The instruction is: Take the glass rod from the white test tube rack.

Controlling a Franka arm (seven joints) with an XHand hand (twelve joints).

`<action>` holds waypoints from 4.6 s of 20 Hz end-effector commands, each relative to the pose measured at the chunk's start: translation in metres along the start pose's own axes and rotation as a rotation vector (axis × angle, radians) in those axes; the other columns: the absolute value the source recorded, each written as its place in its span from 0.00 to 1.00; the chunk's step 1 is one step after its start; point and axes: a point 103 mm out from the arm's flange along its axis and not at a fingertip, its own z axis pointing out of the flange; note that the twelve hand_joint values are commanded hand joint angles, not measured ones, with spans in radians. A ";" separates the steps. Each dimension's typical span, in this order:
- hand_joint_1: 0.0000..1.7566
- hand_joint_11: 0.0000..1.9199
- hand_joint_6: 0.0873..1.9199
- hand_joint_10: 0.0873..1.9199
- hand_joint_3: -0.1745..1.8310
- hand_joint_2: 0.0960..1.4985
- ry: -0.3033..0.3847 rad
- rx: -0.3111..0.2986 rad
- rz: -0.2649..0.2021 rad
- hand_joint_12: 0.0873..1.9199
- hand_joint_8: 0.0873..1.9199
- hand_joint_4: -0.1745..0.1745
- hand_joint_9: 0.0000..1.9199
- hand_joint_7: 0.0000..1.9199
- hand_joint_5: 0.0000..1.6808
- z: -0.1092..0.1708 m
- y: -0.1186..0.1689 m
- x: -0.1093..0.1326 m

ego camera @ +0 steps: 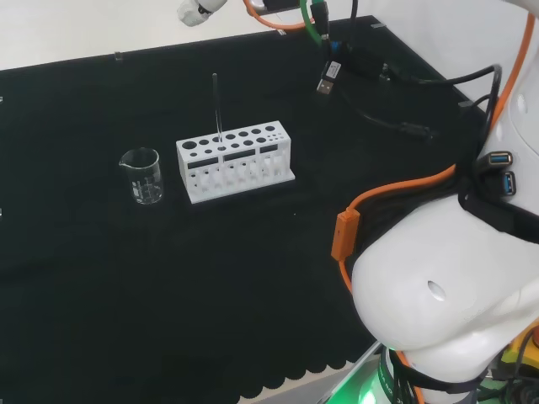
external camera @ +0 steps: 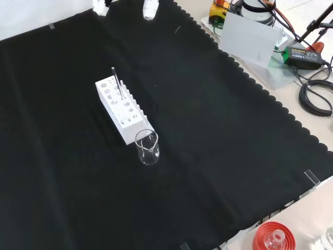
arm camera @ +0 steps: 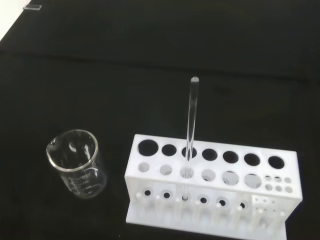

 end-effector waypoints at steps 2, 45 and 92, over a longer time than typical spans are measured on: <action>0.34 0.17 0.00 0.48 0.02 0.58 0.013 0.034 -0.005 0.73 0.42 0.56 0.15 0.04 0.17 0.018 0.015 -0.004; 0.30 0.19 0.00 0.47 0.01 0.59 0.023 0.212 -0.010 0.72 0.43 0.52 0.20 0.06 0.19 0.093 0.068 -0.007; 0.43 0.45 0.27 0.39 0.00 0.61 0.041 0.328 -0.036 0.62 0.44 0.32 0.42 0.23 0.17 0.146 0.093 -0.020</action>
